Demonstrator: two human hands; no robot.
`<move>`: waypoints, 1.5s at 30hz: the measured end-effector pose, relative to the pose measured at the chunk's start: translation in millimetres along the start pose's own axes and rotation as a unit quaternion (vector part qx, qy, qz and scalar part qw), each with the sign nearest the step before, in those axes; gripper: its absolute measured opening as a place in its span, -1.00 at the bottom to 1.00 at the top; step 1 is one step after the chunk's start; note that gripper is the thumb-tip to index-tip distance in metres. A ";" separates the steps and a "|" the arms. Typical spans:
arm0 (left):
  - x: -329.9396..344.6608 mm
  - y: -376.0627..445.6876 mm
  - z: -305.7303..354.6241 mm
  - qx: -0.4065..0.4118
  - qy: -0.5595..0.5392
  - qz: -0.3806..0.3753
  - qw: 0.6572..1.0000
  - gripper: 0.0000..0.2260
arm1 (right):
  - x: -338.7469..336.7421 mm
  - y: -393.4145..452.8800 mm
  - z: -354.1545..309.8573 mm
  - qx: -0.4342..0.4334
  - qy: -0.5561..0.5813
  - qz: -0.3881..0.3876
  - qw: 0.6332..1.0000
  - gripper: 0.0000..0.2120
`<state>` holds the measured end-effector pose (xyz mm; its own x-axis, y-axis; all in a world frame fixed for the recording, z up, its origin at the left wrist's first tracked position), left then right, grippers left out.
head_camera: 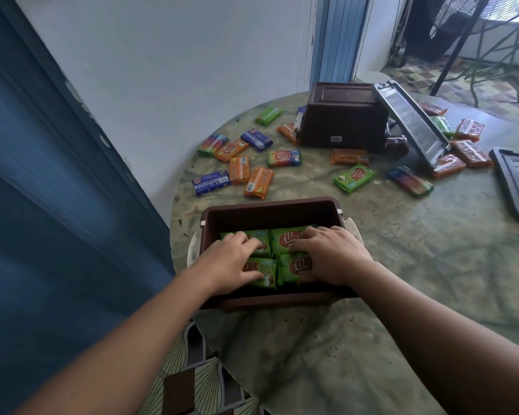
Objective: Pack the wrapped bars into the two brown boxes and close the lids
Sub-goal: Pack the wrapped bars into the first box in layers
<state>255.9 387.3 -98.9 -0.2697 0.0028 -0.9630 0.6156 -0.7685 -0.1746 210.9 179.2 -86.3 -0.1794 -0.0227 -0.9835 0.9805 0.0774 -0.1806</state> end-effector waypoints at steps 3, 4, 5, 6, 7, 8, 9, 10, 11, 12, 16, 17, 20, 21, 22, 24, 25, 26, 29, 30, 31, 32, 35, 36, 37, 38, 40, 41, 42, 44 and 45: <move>6.9 -6.5 -2.4 0.006 0.046 -0.010 0.999 -0.30 | 1.1 0.9 -1.0 -0.005 -0.018 -0.003 1.000 -0.17; 7.8 -6.7 -1.6 0.003 0.055 -0.006 0.998 -0.31 | 1.8 1.1 -1.4 -0.008 -0.022 -0.003 1.000 -0.17; 8.0 -6.3 -0.4 -0.001 0.058 -0.001 0.998 -0.31 | 2.5 1.8 -1.5 -0.010 -0.024 -0.003 1.000 -0.19; 8.1 -5.4 1.2 -0.007 0.057 0.003 0.998 -0.31 | 2.8 2.2 -1.1 -0.012 -0.024 -0.004 1.000 -0.22; 8.0 -4.8 2.9 -0.014 0.056 0.003 0.998 -0.30 | 3.0 2.4 -0.9 -0.014 -0.024 -0.004 1.000 -0.26; 7.4 -4.5 4.4 -0.020 0.057 0.002 0.998 -0.28 | 3.2 2.5 -1.0 -0.016 -0.025 -0.004 1.000 -0.30; 6.7 -4.8 5.7 -0.027 0.059 0.001 0.998 -0.27 | 3.3 2.2 -1.3 -0.017 -0.025 -0.003 1.000 -0.32; 6.2 -4.8 6.6 -0.032 0.061 0.000 0.998 -0.27 | 3.2 1.9 -1.8 -0.018 -0.024 -0.003 1.000 -0.32; 5.6 -4.9 7.3 -0.035 0.063 -0.001 0.997 -0.27 | 2.8 2.0 -2.2 -0.018 -0.024 -0.003 1.000 -0.32; 5.2 -5.0 8.2 -0.036 0.065 -0.002 0.997 -0.28 | 2.6 2.3 -2.4 -0.019 -0.026 -0.004 0.999 -0.33; 3.2 -5.3 10.1 -0.036 0.059 -0.005 0.998 -0.29 | 3.4 1.9 -2.8 -0.033 -0.025 0.002 0.999 -0.46; 3.1 -5.7 10.6 -0.037 0.057 -0.005 0.998 -0.29 | 3.4 1.4 -3.2 -0.037 -0.025 0.003 0.999 -0.49; 2.1 -6.2 11.5 -0.040 0.056 -0.004 0.998 -0.28 | 2.4 -0.1 -5.0 -0.043 -0.029 0.001 0.999 -0.49; 1.5 -6.0 11.7 -0.040 0.057 -0.004 0.998 -0.28 | 1.6 0.1 -5.4 -0.044 -0.029 0.001 0.999 -0.48; 1.5 -6.1 12.1 -0.040 0.058 -0.006 0.998 -0.29 | 1.1 0.2 -5.4 -0.044 -0.029 0.001 0.999 -0.47; 1.4 -6.1 12.6 -0.042 0.054 -0.008 0.998 -0.29 | 1.7 0.2 -4.8 -0.043 -0.028 0.006 0.999 -0.49; 0.9 -6.4 12.7 -0.042 0.051 -0.005 0.998 -0.29 | 2.5 0.4 -4.4 -0.042 -0.026 0.010 0.999 -0.50; 0.6 -7.0 12.5 -0.042 0.050 -0.002 0.998 -0.28 | 3.5 0.3 -4.0 -0.040 -0.022 0.011 0.999 -0.50; 1.9 -7.2 9.7 -0.043 0.052 0.005 0.998 -0.28 | 4.5 0.4 -2.0 -0.021 0.013 0.010 1.000 -0.40; 2.7 -6.9 9.1 -0.042 0.052 0.006 0.998 -0.28 | 3.9 0.1 -1.0 -0.012 0.028 0.013 0.999 -0.36; 3.6 -6.3 8.5 -0.039 0.048 0.012 0.998 -0.28 | 3.2 -0.6 -0.6 -0.005 0.043 0.020 0.999 -0.35; 4.4 -5.8 8.0 -0.034 0.036 0.026 0.998 -0.27 | 2.9 -1.9 -0.1 0.002 0.054 0.032 0.998 -0.35; -3.5 -7.8 6.1 -0.019 -0.049 0.141 0.989 -0.31 | 0.1 -4.9 2.1 0.029 0.108 0.079 0.991 -0.44; -9.1 -9.5 2.8 -0.021 -0.069 0.200 0.977 -0.39 | -0.8 -4.3 4.9 0.044 0.135 0.100 0.985 -0.47; -15.7 -11.9 -1.6 -0.032 -0.068 0.251 0.965 -0.47 | -2.7 -3.2 8.0 0.058 0.157 0.123 0.978 -0.51; -21.4 -13.8 -8.7 -0.051 -0.052 0.287 0.955 -0.52 | -5.4 -1.2 10.8 0.072 0.168 0.145 0.972 -0.53; -30.1 -13.2 -24.7 -0.091 -0.010 0.313 0.945 -0.55 | -10.4 4.7 14.4 0.082 0.174 0.183 0.964 -0.53; -32.9 -11.2 -31.8 -0.110 0.008 0.302 0.947 -0.53 | -12.9 8.3 14.8 0.080 0.182 0.199 0.960 -0.52; -33.5 -7.9 -38.3 -0.134 0.018 0.272 0.953 -0.50 | -15.3 11.9 15.1 0.076 0.187 0.211 0.956 -0.49; -30.9 0.3 -49.1 -0.183 0.003 0.183 0.966 -0.40 | -17.7 22.4 16.3 0.075 0.167 0.203 0.962 -0.40; -27.9 4.9 -51.6 -0.201 -0.016 0.142 0.969 -0.37 | -17.9 26.7 18.6 0.077 0.138 0.186 0.970 -0.35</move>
<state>304.5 416.5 -83.5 -0.0667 -0.1971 -0.9781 0.9057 -0.4232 0.0236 241.8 163.1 -73.5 0.1954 0.2470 -0.9491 0.9780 -0.1210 0.1698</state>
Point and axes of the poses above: each hand's wrist, its own y-axis towards the middle knuckle, its own x-axis out of the palm, z = x × y, the point moved 4 cm from there along y, towards the middle knuckle, and after that the axes turned 10 degrees about x, right-handed, at the moved point
